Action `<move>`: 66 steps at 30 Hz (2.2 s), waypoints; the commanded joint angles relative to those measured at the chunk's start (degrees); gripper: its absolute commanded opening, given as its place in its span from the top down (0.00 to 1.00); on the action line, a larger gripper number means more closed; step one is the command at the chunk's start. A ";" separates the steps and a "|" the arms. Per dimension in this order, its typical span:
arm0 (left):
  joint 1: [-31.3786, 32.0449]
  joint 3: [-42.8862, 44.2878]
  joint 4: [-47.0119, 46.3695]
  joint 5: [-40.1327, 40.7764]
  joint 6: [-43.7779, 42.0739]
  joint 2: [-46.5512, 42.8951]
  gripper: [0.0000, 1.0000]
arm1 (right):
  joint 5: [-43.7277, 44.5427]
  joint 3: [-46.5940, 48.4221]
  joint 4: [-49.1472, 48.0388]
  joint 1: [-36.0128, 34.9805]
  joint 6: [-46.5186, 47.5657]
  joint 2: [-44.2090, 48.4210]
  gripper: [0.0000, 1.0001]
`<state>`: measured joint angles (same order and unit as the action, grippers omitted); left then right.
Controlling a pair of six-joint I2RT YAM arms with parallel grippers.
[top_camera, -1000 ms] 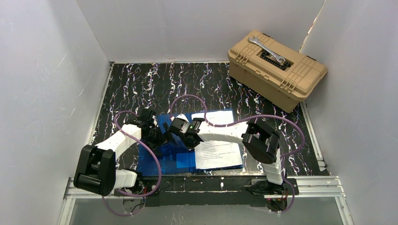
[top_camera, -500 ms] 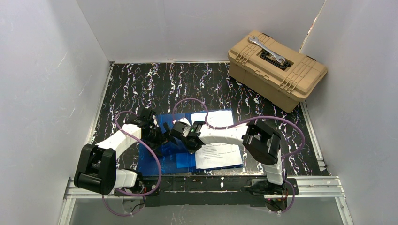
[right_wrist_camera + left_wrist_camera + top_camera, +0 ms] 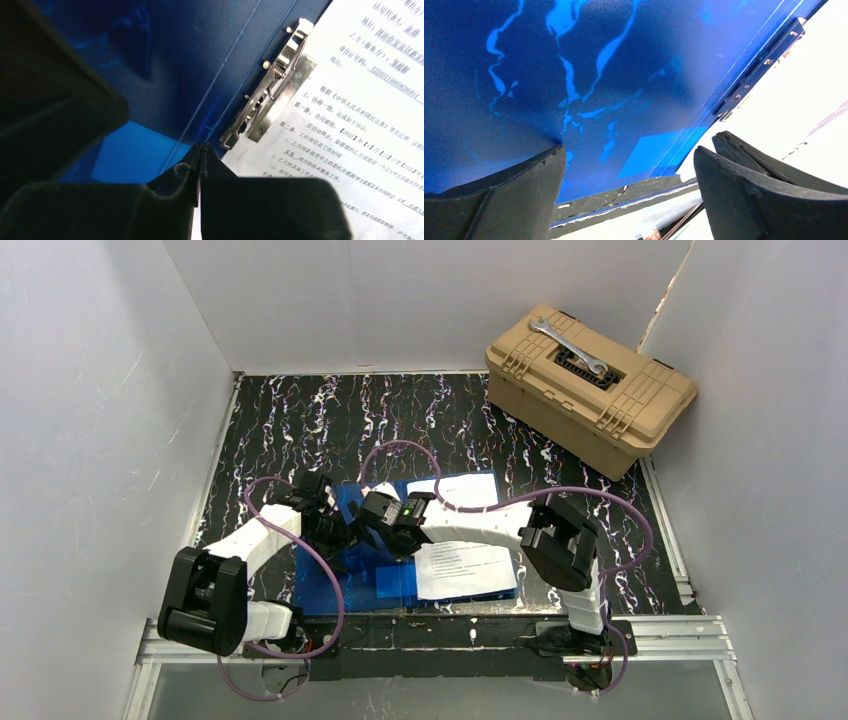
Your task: Put the files into the folder
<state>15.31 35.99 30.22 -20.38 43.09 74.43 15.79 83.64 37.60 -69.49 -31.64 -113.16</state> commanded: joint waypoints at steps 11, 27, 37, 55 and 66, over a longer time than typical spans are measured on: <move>-0.19 -0.39 0.54 -0.15 -1.16 0.32 0.02 | 7.51 11.96 5.62 0.73 1.13 7.34 0.71; -0.19 7.83 12.13 2.66 -5.43 -8.01 0.02 | 8.47 4.56 2.05 3.06 -0.21 4.45 0.49; -0.22 16.64 23.36 8.49 -10.43 -16.17 0.02 | 3.94 3.01 -1.88 5.50 -2.83 1.33 0.47; -0.24 17.74 26.89 13.46 -16.28 -31.72 0.02 | 3.47 2.79 -4.12 6.49 -9.26 -3.84 0.58; -0.24 16.69 26.22 13.37 -15.42 -31.47 0.02 | 3.71 0.30 -4.32 6.48 -10.89 -4.32 0.65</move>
<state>15.31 52.88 55.72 -7.66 28.08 43.05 19.18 85.69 33.56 -63.33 -40.75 -116.84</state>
